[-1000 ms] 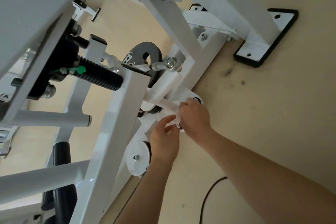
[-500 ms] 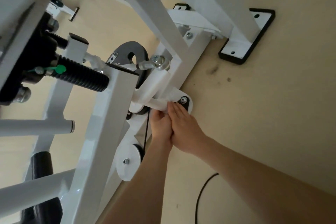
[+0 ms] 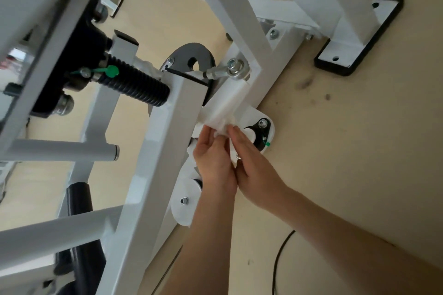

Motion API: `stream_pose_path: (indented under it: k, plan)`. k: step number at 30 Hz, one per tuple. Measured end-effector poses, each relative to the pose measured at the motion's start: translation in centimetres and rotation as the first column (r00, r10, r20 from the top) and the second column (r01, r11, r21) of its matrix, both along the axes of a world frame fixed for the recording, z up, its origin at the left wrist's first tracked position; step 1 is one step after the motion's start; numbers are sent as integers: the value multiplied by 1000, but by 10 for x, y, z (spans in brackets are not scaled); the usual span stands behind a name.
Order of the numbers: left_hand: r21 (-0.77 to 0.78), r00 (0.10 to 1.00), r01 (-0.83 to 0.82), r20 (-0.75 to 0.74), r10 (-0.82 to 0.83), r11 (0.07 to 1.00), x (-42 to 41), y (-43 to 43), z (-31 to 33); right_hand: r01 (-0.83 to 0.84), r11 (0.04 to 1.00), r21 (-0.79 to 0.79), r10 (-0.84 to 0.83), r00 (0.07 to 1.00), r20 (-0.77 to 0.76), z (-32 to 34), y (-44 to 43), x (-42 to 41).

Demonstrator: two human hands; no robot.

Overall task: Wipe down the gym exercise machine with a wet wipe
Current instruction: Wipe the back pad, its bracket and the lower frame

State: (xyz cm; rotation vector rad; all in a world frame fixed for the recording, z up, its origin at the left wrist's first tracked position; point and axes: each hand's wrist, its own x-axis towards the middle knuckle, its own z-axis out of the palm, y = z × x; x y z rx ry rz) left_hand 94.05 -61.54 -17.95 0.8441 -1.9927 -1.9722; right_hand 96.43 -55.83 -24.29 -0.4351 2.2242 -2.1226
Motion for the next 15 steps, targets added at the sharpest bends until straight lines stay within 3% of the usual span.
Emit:
stream_pose_path:
  k: [3, 10, 13, 15]
  plan:
    - [-50, 999, 1, -53, -3, 999, 0, -1, 6, -11, 998, 54, 11, 1000, 6, 7, 0, -5]
    - [-346, 969, 103, 245, -17, 932, 16, -5, -4, 68, 966, 249, -71, 998, 0, 5, 6, -2]
    - [-574, 952, 171, 305, 15, 801, 43, -20, -7, 141, 952, 271, -103, 984, -148, -1, 1, 16]
    - [-717, 933, 221, 353, 71, 661, 67, -42, -8, -11, 961, 276, 36, 996, -87, -6, -7, 34]
